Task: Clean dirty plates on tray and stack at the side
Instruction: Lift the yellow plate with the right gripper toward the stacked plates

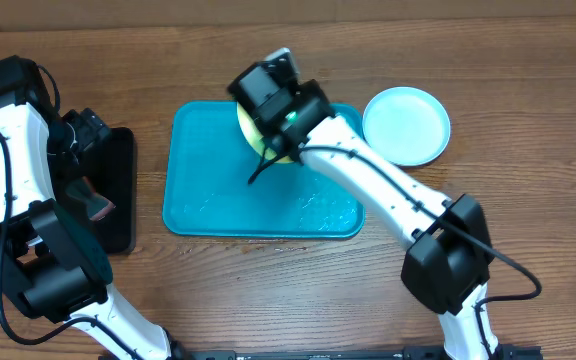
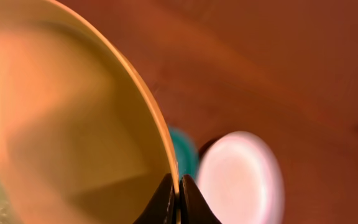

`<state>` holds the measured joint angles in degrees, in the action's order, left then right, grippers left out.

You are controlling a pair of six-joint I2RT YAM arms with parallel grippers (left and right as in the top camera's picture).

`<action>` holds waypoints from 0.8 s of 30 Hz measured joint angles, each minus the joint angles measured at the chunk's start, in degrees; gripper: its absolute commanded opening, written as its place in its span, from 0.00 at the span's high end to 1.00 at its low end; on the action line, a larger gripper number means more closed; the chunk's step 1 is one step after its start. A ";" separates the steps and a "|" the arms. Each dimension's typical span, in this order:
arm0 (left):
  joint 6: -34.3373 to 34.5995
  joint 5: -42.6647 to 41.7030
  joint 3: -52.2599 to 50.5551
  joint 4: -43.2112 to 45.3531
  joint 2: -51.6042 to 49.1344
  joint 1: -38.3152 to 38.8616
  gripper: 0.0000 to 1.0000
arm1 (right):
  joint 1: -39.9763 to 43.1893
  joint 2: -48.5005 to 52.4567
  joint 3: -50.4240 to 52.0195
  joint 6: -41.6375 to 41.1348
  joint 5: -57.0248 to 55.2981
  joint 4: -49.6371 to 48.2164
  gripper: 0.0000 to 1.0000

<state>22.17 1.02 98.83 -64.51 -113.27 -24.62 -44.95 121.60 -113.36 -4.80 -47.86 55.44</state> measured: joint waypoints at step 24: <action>0.00 0.00 0.00 0.46 0.00 0.00 0.00 | -6.73 -0.07 -0.31 19.76 -6.29 -0.98 0.96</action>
<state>22.17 1.02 98.83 -64.05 -113.27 -24.62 -51.68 121.54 -113.67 14.96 -54.15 54.46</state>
